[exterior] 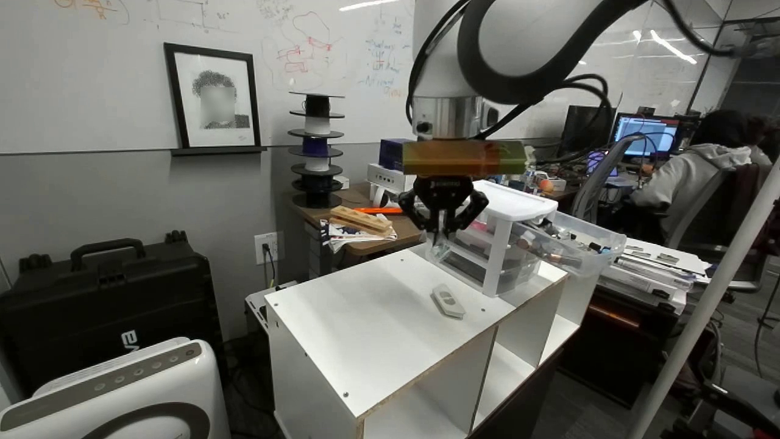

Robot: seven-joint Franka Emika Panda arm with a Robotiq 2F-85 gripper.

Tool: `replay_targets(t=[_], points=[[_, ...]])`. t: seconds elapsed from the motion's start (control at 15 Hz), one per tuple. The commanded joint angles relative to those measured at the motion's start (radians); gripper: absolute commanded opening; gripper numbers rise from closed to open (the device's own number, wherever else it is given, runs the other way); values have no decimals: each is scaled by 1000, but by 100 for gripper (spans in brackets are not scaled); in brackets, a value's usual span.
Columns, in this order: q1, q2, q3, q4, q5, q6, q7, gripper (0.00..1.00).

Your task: Pick up the two white objects from the counter and put them in the open drawer and close it

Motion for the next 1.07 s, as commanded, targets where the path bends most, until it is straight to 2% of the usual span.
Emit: replay_targets(t=[0.0, 0.27, 0.53, 0.8, 1.0], points=[[-14, -239, 45, -160, -40, -39, -9, 2], [-70, -447, 76, -267, -102, -132, 12, 2], [-168, -564, 82, -316, -98, -197, 8, 2], [-262, -581, 63, -346, -85, -227, -2, 2], [-335, -554, 43, -386, -116, -170, 21, 2]])
